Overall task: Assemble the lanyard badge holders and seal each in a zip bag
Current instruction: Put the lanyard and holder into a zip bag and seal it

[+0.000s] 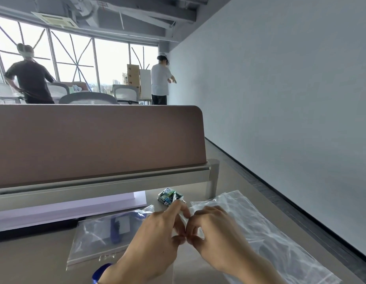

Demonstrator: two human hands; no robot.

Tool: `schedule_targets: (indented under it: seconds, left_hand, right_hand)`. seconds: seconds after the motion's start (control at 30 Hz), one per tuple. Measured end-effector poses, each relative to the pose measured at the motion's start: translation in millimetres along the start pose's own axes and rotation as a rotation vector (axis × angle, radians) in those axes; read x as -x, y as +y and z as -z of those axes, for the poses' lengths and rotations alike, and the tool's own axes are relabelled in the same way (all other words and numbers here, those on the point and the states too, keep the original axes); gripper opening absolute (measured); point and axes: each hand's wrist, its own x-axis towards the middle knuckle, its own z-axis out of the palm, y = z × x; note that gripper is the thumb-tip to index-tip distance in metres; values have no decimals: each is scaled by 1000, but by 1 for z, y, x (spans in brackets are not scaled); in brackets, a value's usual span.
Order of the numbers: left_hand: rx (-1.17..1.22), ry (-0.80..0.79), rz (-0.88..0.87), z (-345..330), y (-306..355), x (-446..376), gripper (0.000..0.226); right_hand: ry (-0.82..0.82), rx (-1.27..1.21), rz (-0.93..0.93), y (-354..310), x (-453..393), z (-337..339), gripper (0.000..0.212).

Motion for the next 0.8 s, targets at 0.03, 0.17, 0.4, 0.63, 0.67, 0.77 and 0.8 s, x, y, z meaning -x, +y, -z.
schedule_targets:
  seconds: [0.03, 0.17, 0.4, 0.63, 0.67, 0.77, 0.8]
  left_hand:
    - [3, 1, -1, 1, -1, -1, 55]
    - [0, 31, 15, 2, -2, -2, 46]
    - [-33, 27, 44, 5, -5, -3, 33]
    - [-84, -16, 73, 7, -1, 1, 9]
    - [-90, -24, 79, 9, 0, 1, 8]
    - [-160, -56, 53, 11, 2, 1, 8]
    - [-207, -46, 52, 12, 4, 1, 10]
  right_hand:
    - [0, 6, 17, 3, -1, -1, 8]
    - [-44, 99, 10, 4, -3, -7, 7]
    - [-41, 42, 10, 7, -1, -1, 9]
    - [-52, 174, 22, 8, -2, -10, 23]
    - [-49, 171, 16, 8, -3, -12, 23]
    - [-85, 144, 5, 8, -3, -10, 15]
    - [-113, 114, 4, 7, -4, -7, 9]
